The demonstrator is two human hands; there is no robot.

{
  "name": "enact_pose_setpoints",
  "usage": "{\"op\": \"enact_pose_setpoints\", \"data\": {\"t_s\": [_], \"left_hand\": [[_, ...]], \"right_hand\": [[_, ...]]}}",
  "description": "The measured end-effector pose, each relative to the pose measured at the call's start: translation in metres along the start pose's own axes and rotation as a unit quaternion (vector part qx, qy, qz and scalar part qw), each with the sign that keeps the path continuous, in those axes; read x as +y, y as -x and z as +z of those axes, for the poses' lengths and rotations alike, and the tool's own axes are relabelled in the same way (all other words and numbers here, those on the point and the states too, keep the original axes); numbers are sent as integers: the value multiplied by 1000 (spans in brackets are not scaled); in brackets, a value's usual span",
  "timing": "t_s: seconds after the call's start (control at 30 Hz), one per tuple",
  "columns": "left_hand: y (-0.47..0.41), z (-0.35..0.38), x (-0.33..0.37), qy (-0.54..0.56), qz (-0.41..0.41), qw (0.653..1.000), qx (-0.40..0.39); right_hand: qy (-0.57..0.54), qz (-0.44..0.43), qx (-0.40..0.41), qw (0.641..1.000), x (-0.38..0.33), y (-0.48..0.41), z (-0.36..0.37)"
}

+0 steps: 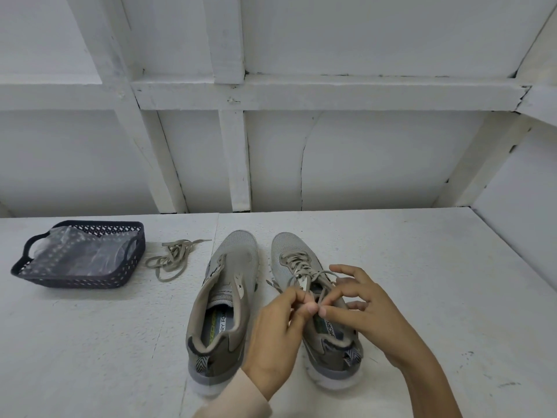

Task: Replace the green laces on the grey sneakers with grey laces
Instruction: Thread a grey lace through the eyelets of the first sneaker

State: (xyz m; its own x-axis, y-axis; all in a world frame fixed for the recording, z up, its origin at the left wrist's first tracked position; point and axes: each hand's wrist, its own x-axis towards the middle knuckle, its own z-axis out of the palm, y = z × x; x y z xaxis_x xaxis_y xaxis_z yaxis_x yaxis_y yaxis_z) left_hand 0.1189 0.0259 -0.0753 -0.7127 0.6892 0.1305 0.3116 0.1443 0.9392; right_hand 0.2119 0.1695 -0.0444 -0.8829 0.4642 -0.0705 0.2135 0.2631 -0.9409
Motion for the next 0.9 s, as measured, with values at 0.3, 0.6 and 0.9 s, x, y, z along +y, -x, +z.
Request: {"op": "enact_pose_setpoints", "data": {"t_s": [0.3, 0.6, 0.9], "left_hand": [[3, -4, 2, 113, -19, 989, -99], [1, -25, 16, 177, -58, 968, -168], [6, -37, 28, 207, -53, 941, -261]], "right_hand": [[-13, -4, -57, 998, -4, 2, -9], [-73, -41, -149, 985, -17, 10, -13], [-153, -94, -199, 963, -16, 13, -18]]}}
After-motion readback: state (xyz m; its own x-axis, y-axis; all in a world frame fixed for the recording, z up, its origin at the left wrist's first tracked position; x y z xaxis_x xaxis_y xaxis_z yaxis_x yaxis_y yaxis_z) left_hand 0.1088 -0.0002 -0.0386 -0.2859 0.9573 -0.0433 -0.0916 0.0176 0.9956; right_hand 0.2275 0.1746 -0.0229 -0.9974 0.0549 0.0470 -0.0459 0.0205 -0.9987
